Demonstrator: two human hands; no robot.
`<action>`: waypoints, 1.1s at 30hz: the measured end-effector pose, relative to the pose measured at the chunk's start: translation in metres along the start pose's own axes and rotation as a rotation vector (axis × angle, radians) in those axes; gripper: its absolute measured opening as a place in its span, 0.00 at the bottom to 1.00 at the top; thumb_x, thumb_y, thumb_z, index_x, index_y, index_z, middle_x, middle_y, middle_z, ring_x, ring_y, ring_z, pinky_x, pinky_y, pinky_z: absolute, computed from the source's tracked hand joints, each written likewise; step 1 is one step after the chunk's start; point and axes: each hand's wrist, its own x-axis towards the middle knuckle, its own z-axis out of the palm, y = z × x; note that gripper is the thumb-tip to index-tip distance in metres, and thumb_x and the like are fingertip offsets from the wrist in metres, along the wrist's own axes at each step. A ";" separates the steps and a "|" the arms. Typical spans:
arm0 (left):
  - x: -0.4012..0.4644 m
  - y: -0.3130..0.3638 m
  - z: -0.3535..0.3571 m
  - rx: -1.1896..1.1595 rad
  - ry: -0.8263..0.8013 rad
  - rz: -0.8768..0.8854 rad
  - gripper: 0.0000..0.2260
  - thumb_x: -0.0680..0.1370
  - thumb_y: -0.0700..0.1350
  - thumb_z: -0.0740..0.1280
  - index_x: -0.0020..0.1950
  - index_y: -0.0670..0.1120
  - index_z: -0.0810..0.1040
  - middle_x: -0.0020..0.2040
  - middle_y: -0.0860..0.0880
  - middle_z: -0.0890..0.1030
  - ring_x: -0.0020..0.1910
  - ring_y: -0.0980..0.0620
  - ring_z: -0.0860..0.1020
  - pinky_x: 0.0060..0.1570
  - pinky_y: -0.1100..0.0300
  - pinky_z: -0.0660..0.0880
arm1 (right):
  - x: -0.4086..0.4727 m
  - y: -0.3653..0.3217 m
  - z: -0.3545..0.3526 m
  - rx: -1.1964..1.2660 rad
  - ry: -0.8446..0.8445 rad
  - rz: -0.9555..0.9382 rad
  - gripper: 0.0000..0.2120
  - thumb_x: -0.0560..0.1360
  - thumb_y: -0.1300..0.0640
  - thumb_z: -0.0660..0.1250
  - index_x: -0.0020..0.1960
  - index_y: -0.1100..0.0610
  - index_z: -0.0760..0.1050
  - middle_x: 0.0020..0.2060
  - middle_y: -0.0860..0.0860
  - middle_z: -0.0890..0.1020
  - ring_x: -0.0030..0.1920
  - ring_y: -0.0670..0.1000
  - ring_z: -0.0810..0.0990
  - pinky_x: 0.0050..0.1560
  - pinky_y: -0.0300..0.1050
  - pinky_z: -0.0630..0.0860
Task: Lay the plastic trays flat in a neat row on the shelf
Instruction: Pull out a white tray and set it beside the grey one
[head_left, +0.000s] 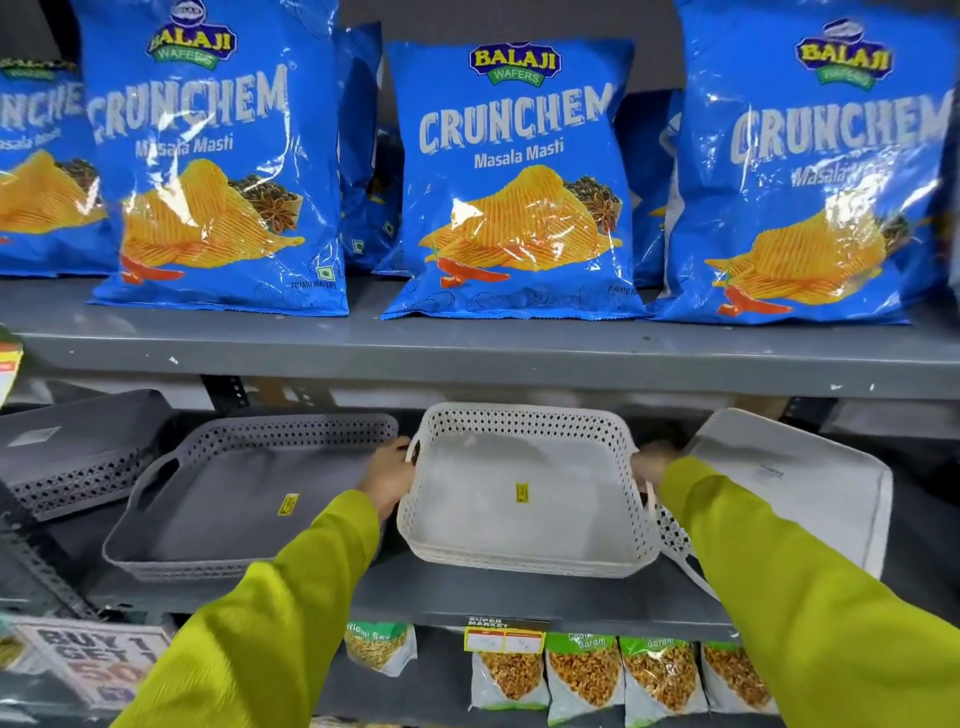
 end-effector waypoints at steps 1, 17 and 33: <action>0.003 -0.003 0.001 0.086 -0.007 0.035 0.12 0.73 0.29 0.66 0.52 0.43 0.78 0.44 0.51 0.84 0.56 0.43 0.79 0.43 0.59 0.74 | -0.008 -0.004 0.000 -0.036 0.015 -0.011 0.26 0.76 0.61 0.60 0.72 0.69 0.61 0.71 0.63 0.68 0.64 0.61 0.74 0.53 0.45 0.77; -0.003 -0.009 0.020 0.922 0.204 0.276 0.20 0.73 0.27 0.56 0.63 0.37 0.72 0.63 0.36 0.75 0.59 0.35 0.76 0.56 0.44 0.74 | -0.008 -0.013 0.019 -0.249 0.014 -0.154 0.18 0.78 0.62 0.60 0.66 0.63 0.70 0.64 0.60 0.76 0.63 0.61 0.76 0.60 0.47 0.73; -0.008 -0.002 0.031 0.979 0.078 0.288 0.26 0.73 0.31 0.60 0.72 0.37 0.65 0.71 0.36 0.67 0.70 0.38 0.67 0.71 0.49 0.65 | -0.038 0.016 0.010 0.042 0.266 -0.280 0.27 0.78 0.61 0.62 0.75 0.62 0.60 0.74 0.60 0.65 0.73 0.60 0.64 0.73 0.46 0.61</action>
